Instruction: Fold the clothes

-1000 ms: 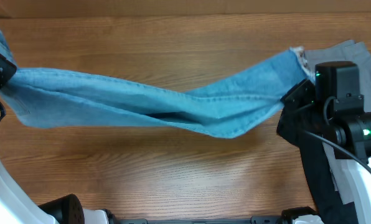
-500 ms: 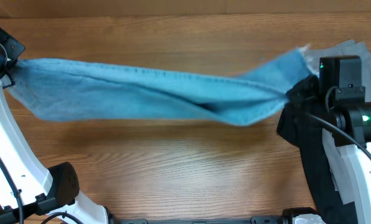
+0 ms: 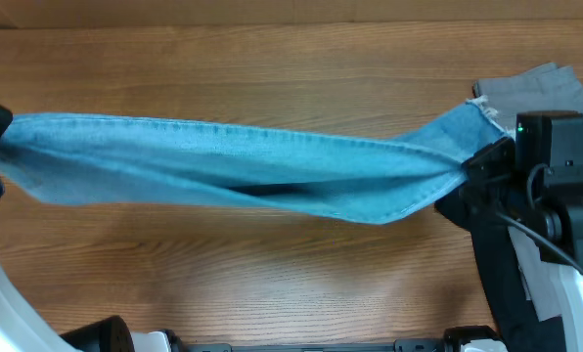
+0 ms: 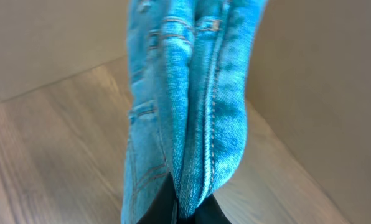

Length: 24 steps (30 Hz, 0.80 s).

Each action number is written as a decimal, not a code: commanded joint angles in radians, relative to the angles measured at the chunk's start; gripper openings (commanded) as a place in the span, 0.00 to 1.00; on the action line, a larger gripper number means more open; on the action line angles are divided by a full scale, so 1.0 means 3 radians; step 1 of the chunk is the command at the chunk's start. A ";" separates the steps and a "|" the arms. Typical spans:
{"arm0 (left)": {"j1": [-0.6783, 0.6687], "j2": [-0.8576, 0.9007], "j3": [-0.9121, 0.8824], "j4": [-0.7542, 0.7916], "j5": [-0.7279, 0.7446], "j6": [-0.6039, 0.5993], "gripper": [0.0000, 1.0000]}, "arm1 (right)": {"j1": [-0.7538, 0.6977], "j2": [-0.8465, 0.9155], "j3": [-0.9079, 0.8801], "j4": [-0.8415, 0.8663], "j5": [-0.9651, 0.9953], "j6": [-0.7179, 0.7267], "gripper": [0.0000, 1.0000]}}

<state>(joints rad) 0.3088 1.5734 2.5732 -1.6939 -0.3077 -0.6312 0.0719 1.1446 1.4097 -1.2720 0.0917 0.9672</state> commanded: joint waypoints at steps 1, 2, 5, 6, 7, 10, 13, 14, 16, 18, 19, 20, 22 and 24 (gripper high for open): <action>0.0017 0.0376 -0.0298 0.0148 -0.0484 -0.0191 0.04 | -0.0051 0.0257 0.0042 0.0240 0.0491 0.0209 0.04; 0.0017 0.0492 -0.0360 0.0223 -0.0490 -0.0191 0.04 | -0.0062 0.0373 0.0042 0.0383 0.0492 0.0210 0.04; 0.0017 0.0977 -0.0439 0.0510 -0.0495 -0.0189 0.05 | -0.0098 0.0776 0.0042 0.0801 0.0464 0.0212 0.08; 0.0017 0.1175 -0.0437 0.0635 -0.0491 -0.0186 0.10 | -0.0104 0.0947 0.0042 0.0961 0.0477 0.0228 0.17; 0.0015 0.1359 -0.0437 0.0774 -0.0479 -0.0188 0.20 | -0.0113 0.1116 0.0042 0.1123 0.0465 0.0259 0.48; -0.0001 0.1862 -0.0437 0.1199 -0.0455 0.0045 0.53 | -0.0113 0.1549 0.0042 0.1574 0.0252 -0.0019 0.77; -0.0015 0.2230 -0.0435 0.1223 -0.0364 0.0286 1.00 | -0.0113 0.1809 0.0042 0.1703 -0.0028 -0.0221 1.00; -0.0015 0.2326 -0.0435 0.1151 -0.0304 0.0285 1.00 | -0.0113 0.1858 0.0042 0.1671 -0.0084 -0.0278 1.00; -0.0020 0.2424 -0.0435 0.1048 -0.0225 0.0285 1.00 | -0.0113 0.1878 0.0042 0.1600 -0.0116 -0.0356 1.00; -0.0022 0.2463 -0.0436 0.0970 -0.0231 0.0285 1.00 | -0.0113 0.1849 0.0042 0.1531 -0.0142 -0.0464 1.00; -0.0022 0.2462 -0.0435 0.0942 -0.0247 0.0284 1.00 | -0.0113 0.1830 0.0042 0.1507 -0.0156 -0.0538 1.00; -0.0022 0.2449 -0.0430 0.0912 -0.0258 0.0285 1.00 | -0.0113 0.1802 0.0042 0.1464 -0.0187 -0.0622 1.00; -0.0022 0.2403 -0.0413 0.0837 -0.0256 0.0284 1.00 | -0.0113 0.1754 0.0042 0.1352 -0.0289 -0.0779 1.00; -0.0022 0.2364 -0.0412 0.0753 -0.0238 0.0285 1.00 | -0.0113 0.1728 0.0042 0.1184 -0.0341 -0.0838 1.00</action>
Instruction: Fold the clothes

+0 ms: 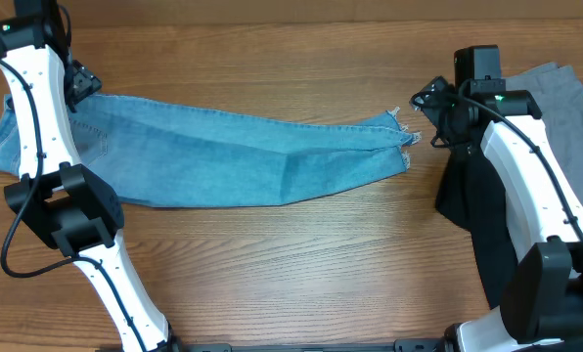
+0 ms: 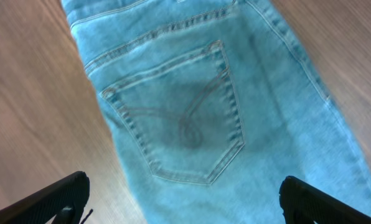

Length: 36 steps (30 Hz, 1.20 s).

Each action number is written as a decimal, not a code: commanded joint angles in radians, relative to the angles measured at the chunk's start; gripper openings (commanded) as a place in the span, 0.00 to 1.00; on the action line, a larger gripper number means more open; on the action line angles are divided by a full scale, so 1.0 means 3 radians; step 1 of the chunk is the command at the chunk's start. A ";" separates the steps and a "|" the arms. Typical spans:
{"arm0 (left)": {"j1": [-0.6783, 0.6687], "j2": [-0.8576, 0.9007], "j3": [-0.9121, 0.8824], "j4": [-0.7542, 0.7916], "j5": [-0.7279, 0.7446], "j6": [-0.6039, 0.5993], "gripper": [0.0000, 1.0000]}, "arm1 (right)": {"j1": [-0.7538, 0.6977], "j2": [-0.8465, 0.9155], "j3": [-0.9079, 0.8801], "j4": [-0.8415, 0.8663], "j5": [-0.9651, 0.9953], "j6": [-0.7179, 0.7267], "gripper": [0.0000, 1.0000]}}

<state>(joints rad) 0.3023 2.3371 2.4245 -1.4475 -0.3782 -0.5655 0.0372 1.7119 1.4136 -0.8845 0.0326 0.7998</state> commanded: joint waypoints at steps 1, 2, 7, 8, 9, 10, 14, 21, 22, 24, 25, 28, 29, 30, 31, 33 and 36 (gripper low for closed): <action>0.0000 -0.0196 0.0084 -0.0134 0.0011 0.0066 1.00 | 0.0003 -0.0168 0.0029 -0.0210 -0.0164 -0.0312 1.00; 0.0000 -0.0200 0.0084 -0.0225 0.0020 0.0066 1.00 | 0.0001 -0.0168 0.0029 -0.0440 -0.0178 -0.0324 1.00; 0.0010 -0.0170 0.0000 -0.0319 0.0047 0.0062 0.91 | 0.0001 -0.0164 0.0004 -0.0862 -0.0309 -0.0693 0.85; 0.0010 -0.0170 -0.0048 -0.0319 0.0046 0.0045 0.85 | 0.0013 -0.0164 -0.0011 -0.0858 -0.0413 -0.0823 0.81; 0.0010 -0.0170 -0.0086 -0.0322 0.0051 0.0017 0.82 | 0.0025 -0.0163 -0.0025 -0.0856 -0.0501 -0.0881 0.79; 0.0010 -0.0170 -0.0127 -0.0322 0.0075 0.0013 0.82 | 0.0034 -0.0160 -0.0042 -0.0848 -0.0586 -0.0937 0.77; 0.0010 -0.0170 -0.0352 -0.0343 0.0266 0.0090 0.86 | 0.0079 -0.0151 -0.0085 -0.0823 -0.0645 -0.0998 0.78; 0.0023 -0.0170 -0.0866 -0.0193 0.0278 0.0100 0.92 | 0.0156 -0.0078 -0.0158 -0.0580 -0.1005 -0.1074 0.79; 0.0025 -0.0170 -0.0938 -0.0137 0.0278 0.0102 0.95 | 0.0177 -0.0047 -0.0159 -0.0557 -0.1001 -0.1074 0.82; 0.0032 -0.0170 -0.1058 -0.0052 0.0278 0.0102 0.98 | 0.0197 0.0018 -0.0161 -0.0520 -0.0988 -0.1074 0.83; 0.0039 -0.0168 -0.1114 -0.0003 0.0278 0.0102 0.99 | 0.0197 0.0061 -0.0163 -0.0507 -0.0988 -0.1073 0.83; 0.0065 -0.0164 -0.1260 0.0165 0.0278 0.0103 0.99 | 0.0197 0.0141 -0.0165 -0.0481 -0.0988 -0.1074 0.83; 0.0083 -0.0164 -0.1303 0.0230 0.0278 0.0103 0.99 | 0.0197 0.0170 -0.0165 -0.0468 -0.0989 -0.1073 0.83; 0.0102 -0.0164 -0.1340 0.0303 0.0278 0.0106 0.99 | 0.0197 0.0200 -0.0167 -0.0459 -0.0989 -0.1073 0.83; 0.0120 -0.0163 -0.1369 0.0350 0.0266 0.0117 0.99 | 0.0197 0.0220 -0.0168 -0.0459 -0.0989 -0.1074 0.83; 0.0163 -0.0161 -0.1411 0.0456 0.0267 0.0130 0.99 | 0.0197 0.0259 -0.0173 -0.0463 -0.0989 -0.1096 0.84; 0.0245 -0.0160 -0.1443 0.0577 0.0278 0.0156 0.99 | 0.0197 0.0284 -0.0174 -0.0476 -0.1003 -0.1124 0.84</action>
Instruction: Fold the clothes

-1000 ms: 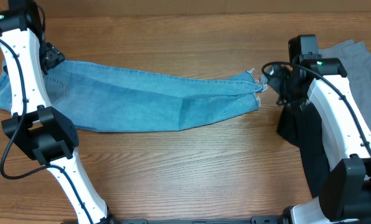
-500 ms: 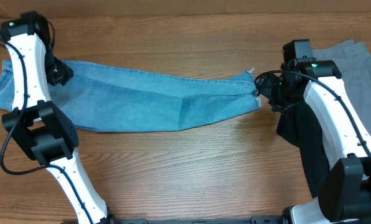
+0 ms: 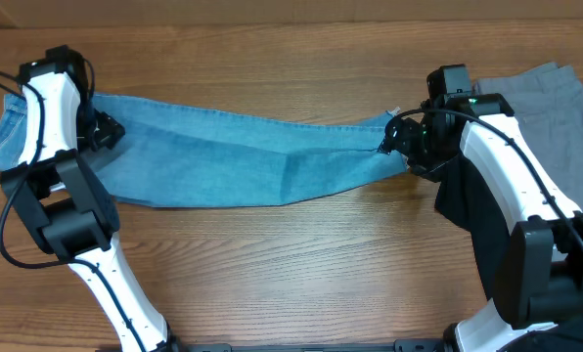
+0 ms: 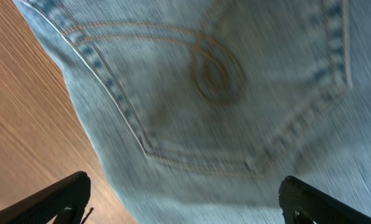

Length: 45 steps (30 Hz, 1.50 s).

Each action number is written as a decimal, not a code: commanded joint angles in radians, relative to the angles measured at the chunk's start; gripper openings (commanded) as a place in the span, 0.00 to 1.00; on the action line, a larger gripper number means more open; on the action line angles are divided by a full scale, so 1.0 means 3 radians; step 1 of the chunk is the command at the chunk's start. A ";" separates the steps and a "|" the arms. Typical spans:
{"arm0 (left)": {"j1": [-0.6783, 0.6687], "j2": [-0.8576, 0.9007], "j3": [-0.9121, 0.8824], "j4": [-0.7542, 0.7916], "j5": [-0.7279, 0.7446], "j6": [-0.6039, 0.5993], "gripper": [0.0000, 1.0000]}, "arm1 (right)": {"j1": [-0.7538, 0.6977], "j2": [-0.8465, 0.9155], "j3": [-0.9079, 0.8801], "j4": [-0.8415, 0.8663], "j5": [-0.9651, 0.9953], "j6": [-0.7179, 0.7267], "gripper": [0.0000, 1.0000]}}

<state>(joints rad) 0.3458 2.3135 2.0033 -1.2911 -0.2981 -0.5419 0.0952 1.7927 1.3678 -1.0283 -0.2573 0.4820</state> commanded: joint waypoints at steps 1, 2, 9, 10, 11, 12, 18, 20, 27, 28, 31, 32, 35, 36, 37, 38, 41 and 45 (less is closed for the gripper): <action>0.0130 -0.0081 -0.0045 0.0080 0.0013 0.0076 0.99 | 0.0004 0.0014 -0.0022 0.0006 -0.0055 -0.0064 0.85; 0.0154 -0.0081 -0.0045 0.0098 0.0011 0.0076 0.99 | 0.0004 0.0013 -0.0022 0.0022 -0.0079 -0.0064 0.85; 0.0313 -0.0081 -0.0111 0.0243 0.0013 0.0075 0.99 | 0.0004 0.0017 -0.0022 0.0291 0.0248 -0.0064 0.89; 0.0328 -0.0081 -0.0130 0.0261 0.0011 0.0075 1.00 | 0.0004 0.0017 -0.0022 0.0378 0.0329 -0.0064 0.88; 0.0341 -0.0081 -0.0148 0.0278 0.0011 0.0075 1.00 | -0.0003 0.0017 -0.0022 0.0478 0.0347 -0.0089 0.78; 0.0355 -0.0081 -0.0169 0.0296 0.0014 0.0074 1.00 | -0.0004 0.0017 -0.0022 0.0575 0.0343 -0.0144 0.58; 0.0383 -0.0076 -0.0326 0.0440 0.0013 0.0075 0.79 | -0.0051 0.0017 -0.0020 0.0944 0.0507 -0.0193 0.10; 0.0383 -0.0075 -0.0412 0.0521 0.0013 0.0075 0.66 | -0.0104 0.0028 -0.0020 0.1031 0.0506 -0.0226 0.09; 0.0383 -0.0043 -0.0434 0.0590 0.0014 0.0074 0.20 | -0.0154 0.0238 -0.0015 0.1144 0.0398 -0.0239 0.04; 0.0383 -0.0038 -0.0434 0.0594 0.0013 0.0074 0.17 | -0.0154 0.0278 -0.0015 0.1136 0.0331 -0.0242 0.04; 0.0385 -0.0038 -0.0434 0.0609 -0.0004 0.0075 0.16 | -0.0128 0.0367 -0.0015 0.1050 -0.0039 -0.0328 0.08; 0.0388 -0.0038 -0.0434 0.0619 -0.0004 0.0075 0.18 | -0.0113 0.0383 -0.0015 0.1013 -0.0172 -0.0328 0.15; 0.0415 -0.0038 -0.0434 0.0655 -0.0001 0.0075 0.20 | -0.0046 0.0397 -0.0015 0.0926 -0.0524 -0.0399 0.44; 0.0425 -0.0038 -0.0434 0.0664 -0.0003 0.0075 0.20 | -0.0014 0.0397 -0.0015 0.0903 -0.0614 -0.0397 0.56; 0.0440 -0.0038 -0.0434 0.0671 -0.0004 0.0074 0.16 | 0.0017 0.0397 -0.0017 0.0890 -0.0688 -0.0390 0.59; 0.0456 -0.0038 -0.0434 0.0680 -0.0003 0.0074 0.13 | 0.0047 0.0398 -0.0017 0.0890 -0.0721 -0.0370 0.60; 0.0511 -0.0038 -0.0434 0.0682 0.0001 0.0018 0.11 | 0.0144 0.0413 -0.0018 0.0895 -0.0718 -0.0249 0.69; 0.0570 -0.0038 -0.0434 0.0673 0.0013 0.0013 0.26 | 0.0291 0.0506 -0.0018 0.0987 -0.0718 -0.0121 0.83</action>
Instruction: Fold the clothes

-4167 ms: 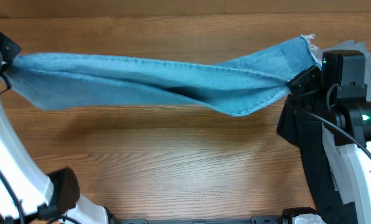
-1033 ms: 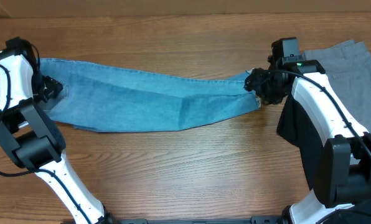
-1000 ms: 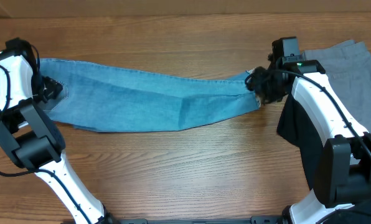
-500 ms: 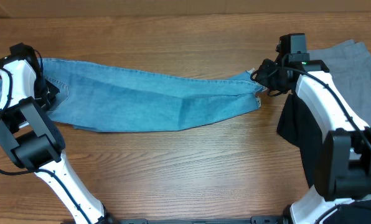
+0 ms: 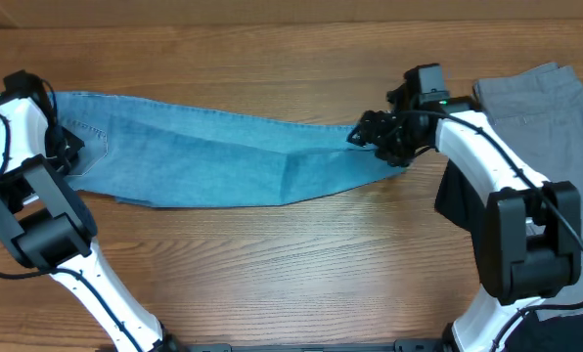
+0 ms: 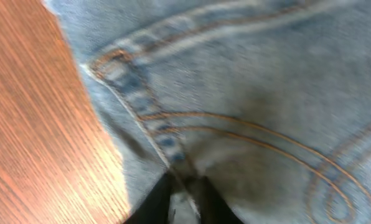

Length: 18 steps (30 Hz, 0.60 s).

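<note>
The light blue jeans point(image 5: 223, 156) lie flat across the wooden table, waist at the left, leg ends at the right. My left gripper point(image 5: 63, 147) is at the waist end. In the left wrist view its dark fingertips point(image 6: 164, 198) are pinched together on the denim beside the back pocket's stitched edge point(image 6: 132, 93), so my left gripper point(image 6: 182, 200) is shut on the jeans. My right gripper point(image 5: 367, 133) sits over the leg hem and hides it. It appears shut on the hem, though its fingers are small and dark from above.
A folded grey garment point(image 5: 536, 93) lies at the back right corner. A black garment point(image 5: 460, 207) lies below it beside the right arm. Bare wood point(image 5: 272, 264) runs in front of the jeans, and the left arm's links point(image 5: 37, 215) stand at the left edge.
My left gripper has moved left from the pocket area to the waist edge and has shut on the denim. My right gripper has shifted left along the leg, and the hem corner no longer shows.
The jeans were first held stretched in the air between both shut grippers. Then they lay flat on the table with both grippers open above their ends. Both grippers then came down at the pocket and the hem, and now each grips its end.
</note>
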Each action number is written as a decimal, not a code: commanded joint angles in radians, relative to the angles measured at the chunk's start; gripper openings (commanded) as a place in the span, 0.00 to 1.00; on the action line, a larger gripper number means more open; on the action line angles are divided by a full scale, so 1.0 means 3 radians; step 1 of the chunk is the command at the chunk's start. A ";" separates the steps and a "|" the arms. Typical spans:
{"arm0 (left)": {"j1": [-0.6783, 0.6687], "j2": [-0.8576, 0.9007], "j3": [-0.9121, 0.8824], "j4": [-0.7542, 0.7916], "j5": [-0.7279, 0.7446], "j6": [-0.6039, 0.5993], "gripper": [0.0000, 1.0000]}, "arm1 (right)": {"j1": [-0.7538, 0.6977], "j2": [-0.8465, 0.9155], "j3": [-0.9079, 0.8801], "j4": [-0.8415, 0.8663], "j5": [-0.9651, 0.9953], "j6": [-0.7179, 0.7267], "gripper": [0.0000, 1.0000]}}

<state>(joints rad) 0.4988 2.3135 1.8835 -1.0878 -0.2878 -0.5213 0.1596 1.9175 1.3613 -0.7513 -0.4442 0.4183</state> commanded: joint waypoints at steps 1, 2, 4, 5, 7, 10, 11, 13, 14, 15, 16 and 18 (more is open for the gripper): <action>0.0064 -0.0038 -0.0034 -0.0011 -0.0022 -0.0056 0.27 | 0.0103 0.0117 0.0004 0.0106 -0.0095 0.0092 0.85; 0.0064 -0.0038 -0.0034 -0.0015 -0.0022 -0.0056 0.28 | 0.0127 0.0137 0.0004 0.0142 -0.0095 0.0117 0.86; 0.0062 -0.0038 -0.0034 -0.0024 -0.0020 -0.0056 0.32 | 0.0160 0.0177 0.0004 0.0205 -0.0097 0.0223 0.86; 0.0062 -0.0038 -0.0034 -0.0024 -0.0019 -0.0056 0.33 | 0.0165 0.0188 0.0004 0.0226 -0.0095 0.0258 0.86; 0.0062 -0.0038 -0.0034 -0.0022 0.0000 -0.0056 0.37 | 0.0181 0.0219 0.0004 0.0278 -0.0097 0.0271 0.87; 0.0062 -0.0038 -0.0034 -0.0020 0.0034 -0.0057 0.38 | 0.0182 0.0263 0.0004 0.0282 -0.0097 0.0282 0.83; 0.0062 -0.0038 -0.0034 -0.0020 0.0055 -0.0056 0.38 | 0.0182 0.0277 0.0004 0.0277 -0.0097 0.0282 0.79; 0.0062 -0.0038 -0.0034 -0.0020 0.0080 -0.0057 0.40 | 0.0182 0.0305 0.0004 0.0257 -0.0095 0.0294 0.75; 0.0062 -0.0038 -0.0034 -0.0019 0.0090 -0.0057 0.40 | 0.0182 0.0315 0.0004 0.0249 -0.0095 0.0292 0.75; 0.0062 -0.0038 -0.0034 -0.0020 0.0090 -0.0057 0.41 | 0.0182 0.0319 0.0004 0.0234 -0.0095 0.0292 0.74; 0.0062 -0.0038 -0.0034 -0.0023 0.0089 -0.0056 0.42 | 0.0182 0.0320 0.0004 0.0228 -0.0094 0.0292 0.74; 0.0062 -0.0038 -0.0034 -0.0023 0.0090 -0.0057 0.44 | 0.0182 0.0320 0.0004 0.0233 -0.0093 0.0292 0.74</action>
<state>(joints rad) 0.5144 2.3135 1.8835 -1.0916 -0.2760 -0.5243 0.2111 2.0041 1.3613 -0.6846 -0.4671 0.4992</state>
